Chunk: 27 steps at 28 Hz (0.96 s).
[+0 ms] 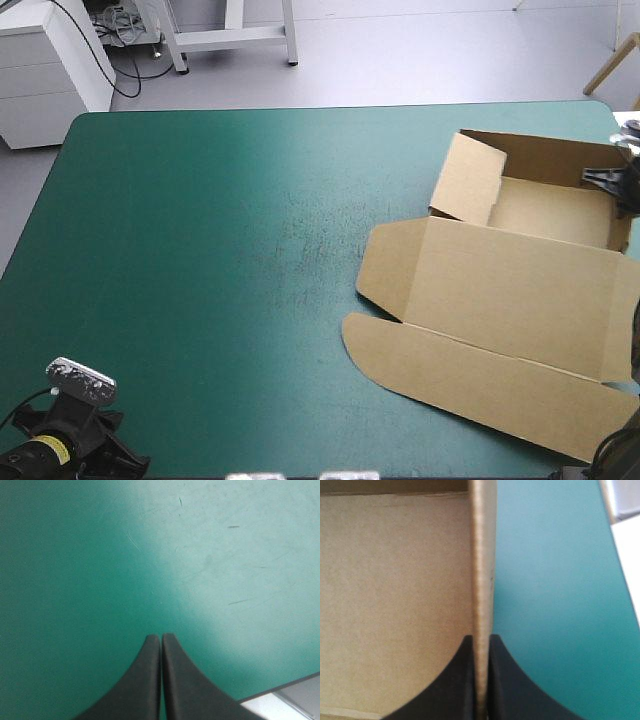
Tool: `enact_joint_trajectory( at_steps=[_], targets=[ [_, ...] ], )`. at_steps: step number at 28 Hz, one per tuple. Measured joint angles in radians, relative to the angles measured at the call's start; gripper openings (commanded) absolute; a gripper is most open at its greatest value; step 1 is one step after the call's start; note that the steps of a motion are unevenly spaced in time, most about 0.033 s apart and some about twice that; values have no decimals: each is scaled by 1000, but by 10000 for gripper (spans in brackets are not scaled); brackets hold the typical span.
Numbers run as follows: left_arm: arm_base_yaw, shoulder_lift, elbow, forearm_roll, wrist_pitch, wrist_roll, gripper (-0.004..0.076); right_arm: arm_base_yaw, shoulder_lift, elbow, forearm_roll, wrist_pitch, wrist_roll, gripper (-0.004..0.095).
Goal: Fold the box
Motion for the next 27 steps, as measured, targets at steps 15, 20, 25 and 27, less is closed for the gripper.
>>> enact_joint_trajectory(
  at_steps=[15,20,25,27],
  targets=[
    [0,0,0,0,2,0,-10,-234,-44,162,-44,-12,-16,395],
    [0,0,0,0,2,0,-10,-234,-80,162,-86,-10,-16,391],
    [0,0,0,0,2,0,-10,-234,-149,162,-114,-8,-16,391],
    [0,0,0,0,2,0,-10,-234,-180,162,-108,-5,-16,391]
  ],
)
